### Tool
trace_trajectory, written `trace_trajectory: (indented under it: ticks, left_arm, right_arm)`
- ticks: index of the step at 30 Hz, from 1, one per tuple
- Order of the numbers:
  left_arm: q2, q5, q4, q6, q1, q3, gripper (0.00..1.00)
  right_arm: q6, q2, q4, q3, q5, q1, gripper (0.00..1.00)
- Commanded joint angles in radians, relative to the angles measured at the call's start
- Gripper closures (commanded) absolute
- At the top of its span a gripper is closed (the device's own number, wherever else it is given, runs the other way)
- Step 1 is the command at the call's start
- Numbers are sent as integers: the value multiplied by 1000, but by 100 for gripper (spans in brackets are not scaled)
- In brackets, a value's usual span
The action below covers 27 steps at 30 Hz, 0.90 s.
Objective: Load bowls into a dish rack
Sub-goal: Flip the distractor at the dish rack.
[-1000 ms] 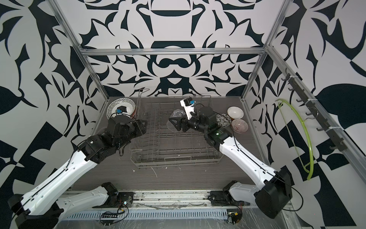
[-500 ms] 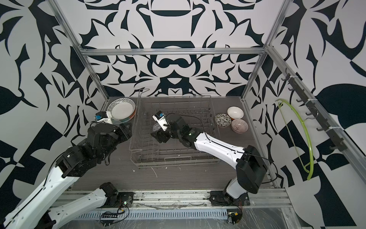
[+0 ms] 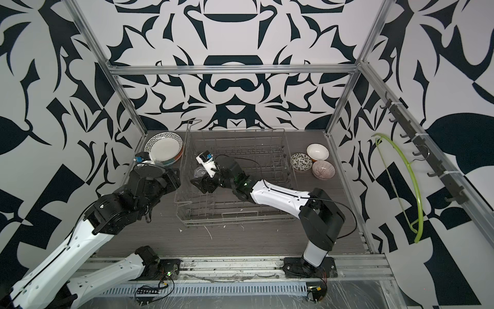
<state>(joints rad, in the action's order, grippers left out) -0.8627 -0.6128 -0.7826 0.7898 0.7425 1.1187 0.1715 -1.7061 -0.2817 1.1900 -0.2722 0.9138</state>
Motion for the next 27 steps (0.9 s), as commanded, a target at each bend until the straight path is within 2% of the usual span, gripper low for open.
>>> trace_trajectory:
  ticks: [1, 18, 27]
  left_arm:
    - [22, -18, -16, 6, -1, -15, 38]
    - [45, -22, 0, 17, -2, -59, 37]
    - [69, -27, 2, 17, -2, -75, 36]
  right_arm:
    - [16, -19, -92, 32, -37, 35, 62]
    - [10, -123, -98, 22, 14, 115, 64]
    - [-21, -165, -63, 19, 61, 122, 65]
